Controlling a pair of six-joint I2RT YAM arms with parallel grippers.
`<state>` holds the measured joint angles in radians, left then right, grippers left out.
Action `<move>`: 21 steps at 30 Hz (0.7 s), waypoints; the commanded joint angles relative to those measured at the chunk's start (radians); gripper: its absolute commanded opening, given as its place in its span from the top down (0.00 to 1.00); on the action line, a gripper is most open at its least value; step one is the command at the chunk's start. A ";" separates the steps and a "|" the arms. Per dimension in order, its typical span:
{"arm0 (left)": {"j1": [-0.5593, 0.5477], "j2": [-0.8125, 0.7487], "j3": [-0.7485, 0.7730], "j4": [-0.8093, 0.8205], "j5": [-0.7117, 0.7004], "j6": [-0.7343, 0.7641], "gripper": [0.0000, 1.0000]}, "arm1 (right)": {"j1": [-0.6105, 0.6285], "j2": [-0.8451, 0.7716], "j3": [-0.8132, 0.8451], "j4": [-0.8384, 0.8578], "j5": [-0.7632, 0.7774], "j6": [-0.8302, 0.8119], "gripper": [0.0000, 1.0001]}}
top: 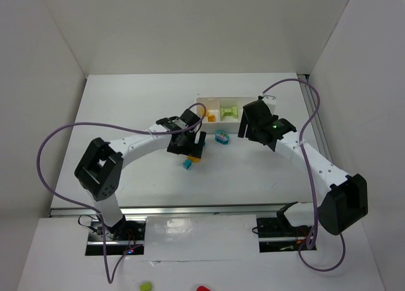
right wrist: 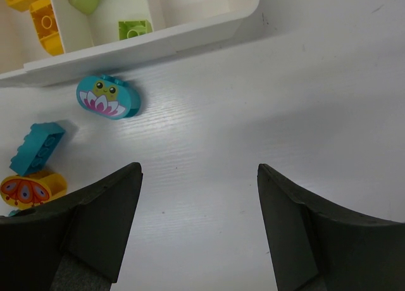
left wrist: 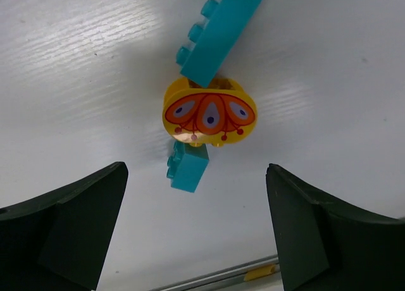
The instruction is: Sort the legos into containers by color
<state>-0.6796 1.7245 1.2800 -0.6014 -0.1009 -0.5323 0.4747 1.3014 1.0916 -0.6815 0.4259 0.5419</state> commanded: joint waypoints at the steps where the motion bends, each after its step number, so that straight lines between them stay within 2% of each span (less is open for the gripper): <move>1: -0.003 0.046 -0.002 0.061 -0.045 -0.057 0.00 | 0.018 -0.001 0.005 0.042 0.005 0.010 0.19; 5: -0.003 0.108 0.010 0.089 -0.045 -0.057 0.01 | 0.018 -0.011 0.005 0.033 0.014 0.010 0.19; 13: -0.031 0.197 0.051 0.098 -0.056 -0.066 0.12 | 0.018 -0.011 0.005 0.023 0.024 0.010 0.19; 21: -0.031 0.195 0.113 0.019 -0.111 -0.066 0.33 | 0.018 -0.011 0.005 0.023 0.024 0.010 0.19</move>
<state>-0.7086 1.9293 1.3384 -0.5358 -0.1688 -0.5835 0.4847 1.3018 1.0916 -0.6815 0.4301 0.5419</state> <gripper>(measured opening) 0.731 0.806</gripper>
